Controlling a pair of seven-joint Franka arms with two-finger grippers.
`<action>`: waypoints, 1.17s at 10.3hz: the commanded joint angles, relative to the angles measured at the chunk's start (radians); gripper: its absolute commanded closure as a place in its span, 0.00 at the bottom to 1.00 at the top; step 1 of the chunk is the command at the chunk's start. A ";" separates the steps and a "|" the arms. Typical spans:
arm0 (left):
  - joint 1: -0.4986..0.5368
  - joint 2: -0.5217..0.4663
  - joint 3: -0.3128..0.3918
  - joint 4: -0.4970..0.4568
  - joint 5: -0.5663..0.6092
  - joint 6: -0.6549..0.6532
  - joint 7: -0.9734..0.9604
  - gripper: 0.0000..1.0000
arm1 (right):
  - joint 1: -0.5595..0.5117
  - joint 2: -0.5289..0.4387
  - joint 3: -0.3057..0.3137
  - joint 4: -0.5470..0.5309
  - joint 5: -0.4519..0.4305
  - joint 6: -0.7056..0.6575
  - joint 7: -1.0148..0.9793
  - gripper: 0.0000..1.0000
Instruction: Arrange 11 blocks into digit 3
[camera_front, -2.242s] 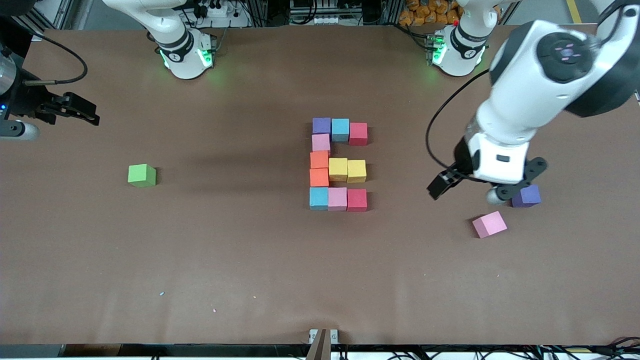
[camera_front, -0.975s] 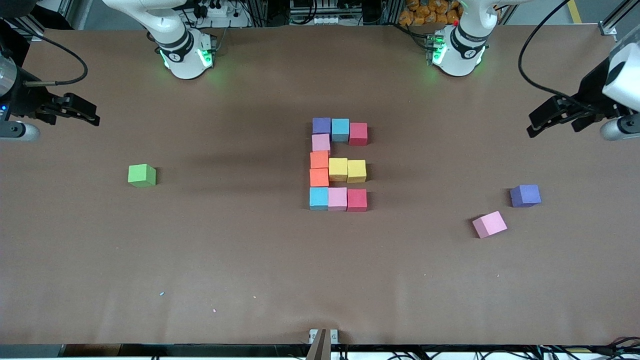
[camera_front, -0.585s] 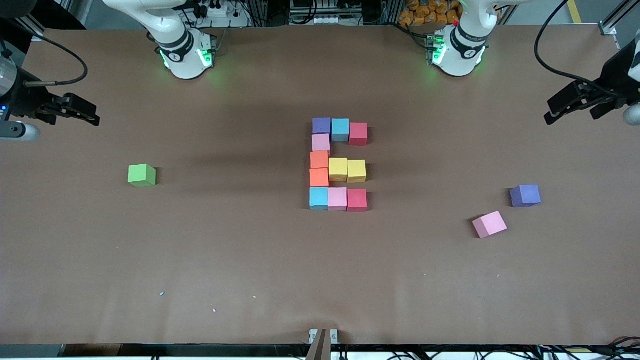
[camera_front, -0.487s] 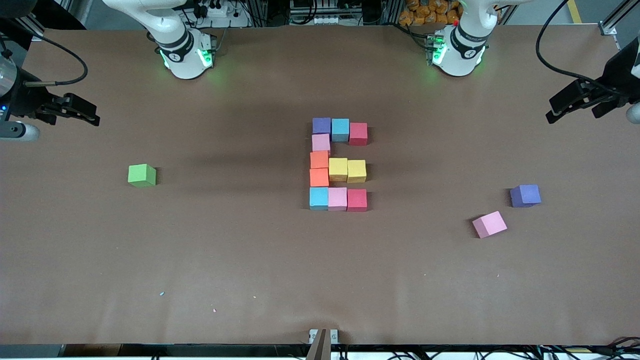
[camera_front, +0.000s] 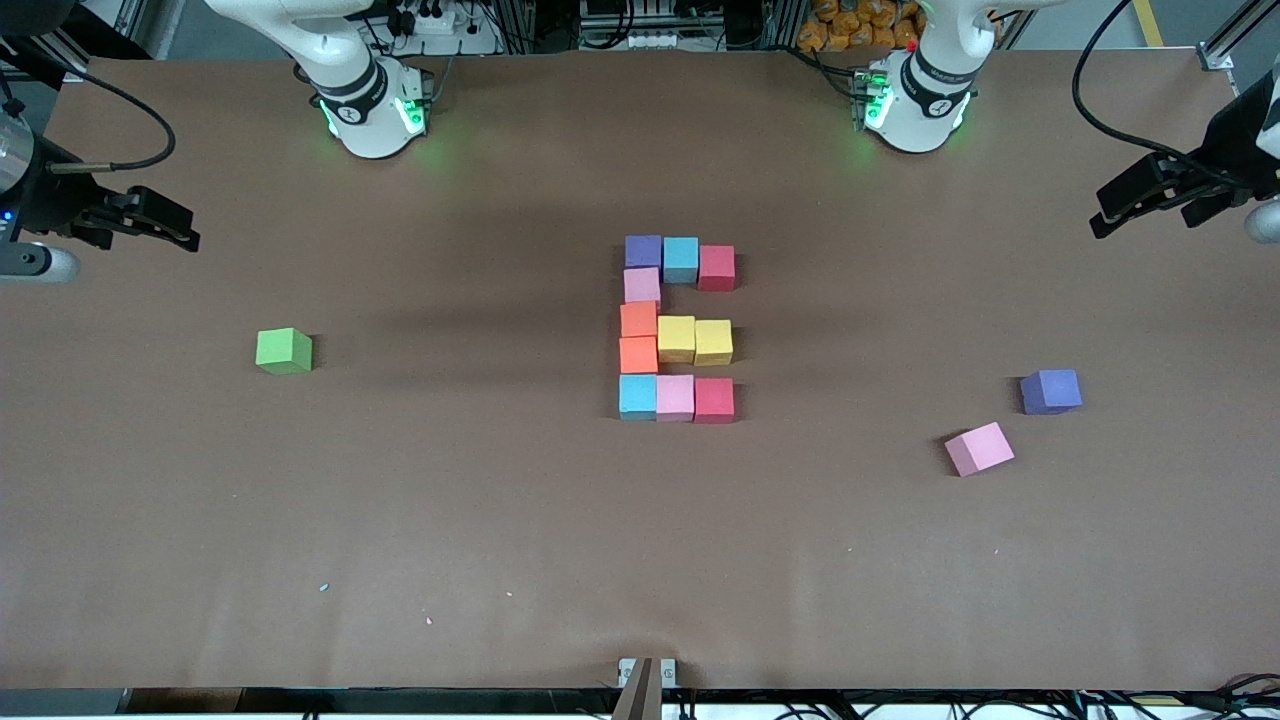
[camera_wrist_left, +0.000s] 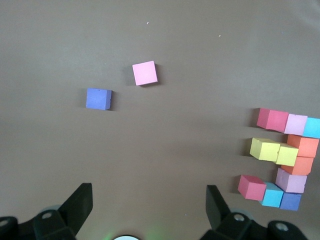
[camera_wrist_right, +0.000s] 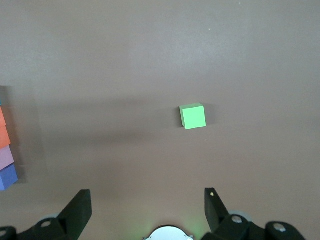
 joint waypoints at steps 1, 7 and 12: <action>-0.015 -0.043 0.022 -0.054 -0.006 0.000 0.034 0.00 | -0.003 -0.001 -0.002 0.000 0.003 -0.009 -0.002 0.00; -0.036 -0.112 0.027 -0.177 0.034 0.087 0.037 0.00 | -0.004 -0.001 -0.003 -0.001 0.002 -0.009 -0.002 0.00; -0.047 -0.078 0.027 -0.163 0.044 0.087 0.036 0.00 | -0.007 0.000 -0.005 -0.003 0.002 -0.010 -0.002 0.00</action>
